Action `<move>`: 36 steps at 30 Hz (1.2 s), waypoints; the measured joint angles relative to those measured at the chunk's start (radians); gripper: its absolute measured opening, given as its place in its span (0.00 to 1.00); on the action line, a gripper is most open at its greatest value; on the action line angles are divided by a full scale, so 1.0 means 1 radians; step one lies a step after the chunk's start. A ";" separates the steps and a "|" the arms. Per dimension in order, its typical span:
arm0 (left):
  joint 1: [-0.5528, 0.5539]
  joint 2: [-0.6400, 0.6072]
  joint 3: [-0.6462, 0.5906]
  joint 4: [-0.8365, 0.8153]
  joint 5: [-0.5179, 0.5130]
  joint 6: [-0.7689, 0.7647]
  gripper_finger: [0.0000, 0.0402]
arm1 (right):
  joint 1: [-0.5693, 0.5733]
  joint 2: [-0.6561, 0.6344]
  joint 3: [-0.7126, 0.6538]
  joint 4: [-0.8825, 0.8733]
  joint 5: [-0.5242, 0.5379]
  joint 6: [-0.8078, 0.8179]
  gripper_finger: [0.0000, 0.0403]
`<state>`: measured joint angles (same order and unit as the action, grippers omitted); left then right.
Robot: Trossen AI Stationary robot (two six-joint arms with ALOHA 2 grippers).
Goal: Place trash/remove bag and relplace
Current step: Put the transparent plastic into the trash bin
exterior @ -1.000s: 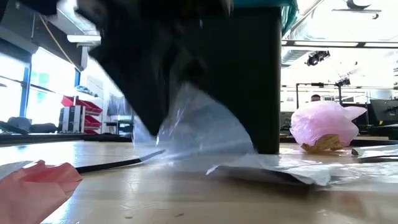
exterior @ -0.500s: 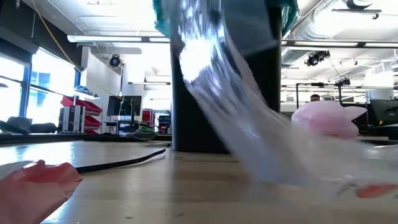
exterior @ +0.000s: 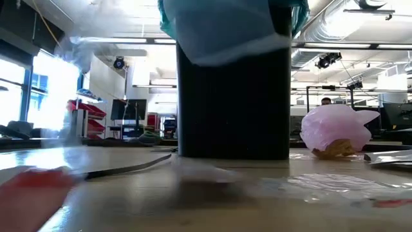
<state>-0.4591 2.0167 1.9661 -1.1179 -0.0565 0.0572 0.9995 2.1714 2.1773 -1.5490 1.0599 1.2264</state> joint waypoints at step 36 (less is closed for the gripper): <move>-0.053 0.000 -0.006 0.024 0.002 0.000 0.00 | -0.194 0.115 0.000 0.292 -0.134 -0.426 0.29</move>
<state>-0.5119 2.0167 1.9598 -1.0943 -0.0540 0.0570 0.8054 2.2860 2.1773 -1.2574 0.9259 0.8001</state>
